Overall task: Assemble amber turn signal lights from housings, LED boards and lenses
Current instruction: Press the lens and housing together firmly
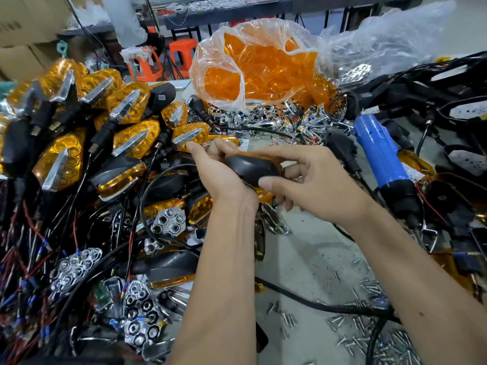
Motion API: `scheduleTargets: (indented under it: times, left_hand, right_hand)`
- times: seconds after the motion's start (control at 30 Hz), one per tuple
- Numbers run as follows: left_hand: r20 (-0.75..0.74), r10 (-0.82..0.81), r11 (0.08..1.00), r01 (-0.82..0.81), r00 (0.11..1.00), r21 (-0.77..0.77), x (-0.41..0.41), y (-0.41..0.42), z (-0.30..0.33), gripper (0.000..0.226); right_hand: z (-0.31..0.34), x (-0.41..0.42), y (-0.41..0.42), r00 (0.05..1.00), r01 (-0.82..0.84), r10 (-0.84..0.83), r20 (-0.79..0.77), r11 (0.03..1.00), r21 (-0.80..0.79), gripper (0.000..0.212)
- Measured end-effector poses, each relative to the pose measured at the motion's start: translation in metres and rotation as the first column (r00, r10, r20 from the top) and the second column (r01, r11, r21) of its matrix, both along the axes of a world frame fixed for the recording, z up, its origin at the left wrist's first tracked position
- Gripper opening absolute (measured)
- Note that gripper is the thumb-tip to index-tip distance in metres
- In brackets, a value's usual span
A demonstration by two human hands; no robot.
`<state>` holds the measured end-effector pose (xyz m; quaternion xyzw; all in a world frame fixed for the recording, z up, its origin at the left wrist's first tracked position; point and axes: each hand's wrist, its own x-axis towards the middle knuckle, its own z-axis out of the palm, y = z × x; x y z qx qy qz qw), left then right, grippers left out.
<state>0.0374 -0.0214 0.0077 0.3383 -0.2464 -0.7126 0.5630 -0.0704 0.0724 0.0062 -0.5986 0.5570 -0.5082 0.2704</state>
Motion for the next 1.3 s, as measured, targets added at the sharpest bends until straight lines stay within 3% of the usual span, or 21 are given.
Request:
scheduleTargets:
  times: [0.03, 0.1, 0.17, 0.23, 0.37, 0.7, 0.97, 1.1, 1.23, 1.3]
  left_hand:
    - [-0.049, -0.023, 0.999, 0.021, 0.999, -0.04, 0.0, 0.0, 0.002, 0.07]
    - [0.042, -0.082, 0.99, 0.086, 0.996, -0.114, 0.004, 0.0, 0.0, 0.073]
    - [0.165, -0.127, 0.972, 0.156, 0.978, -0.175, 0.006, 0.003, 0.003, 0.071]
    - [0.167, -0.125, 0.956, 0.163, 0.978, -0.244, 0.004, 0.001, 0.002, 0.075]
    - [-0.008, -0.15, 0.927, 0.138, 0.989, -0.35, -0.002, 0.005, 0.007, 0.081]
    - [-0.301, -0.324, 0.928, 0.24, 0.897, -0.285, 0.001, 0.011, 0.009, 0.075]
    - [-0.329, -0.246, 0.966, 0.202, 0.912, -0.162, -0.002, 0.011, 0.004, 0.075]
    - [-0.225, -0.19, 0.98, 0.17, 0.956, -0.106, -0.004, 0.009, 0.006, 0.073]
    - [-0.138, -0.095, 0.992, 0.081, 0.986, -0.099, -0.005, 0.008, 0.004, 0.069]
    - [-0.116, -0.051, 0.994, 0.039, 0.992, -0.104, -0.006, 0.008, 0.004, 0.067]
  right_hand:
    - [0.001, 0.002, 0.001, 0.996, -0.045, 0.042, 0.078, 0.998, 0.033, 0.036]
    - [0.006, 0.002, 0.003, 0.964, -0.134, 0.111, 0.243, 0.988, 0.083, 0.03]
    - [0.011, -0.003, 0.006, 0.916, -0.189, 0.13, 0.38, 0.974, 0.122, 0.037]
    - [0.014, -0.007, 0.009, 0.878, -0.253, 0.159, 0.451, 0.955, 0.157, 0.048]
    - [0.012, -0.005, 0.012, 0.855, -0.333, 0.194, 0.481, 0.916, 0.224, 0.049]
    - [0.01, -0.011, 0.011, 0.813, -0.387, 0.214, 0.542, 0.893, 0.229, 0.045]
    - [0.01, -0.011, 0.009, 0.883, -0.355, 0.22, 0.414, 0.89, 0.286, 0.044]
    - [0.015, -0.008, 0.009, 0.982, -0.189, 0.179, 0.062, 0.93, 0.315, 0.043]
    - [0.013, -0.007, 0.008, 0.987, -0.047, 0.073, -0.143, 0.983, 0.177, 0.029]
    - [0.013, -0.008, 0.006, 0.962, -0.026, 0.067, -0.263, 0.988, 0.155, 0.033]
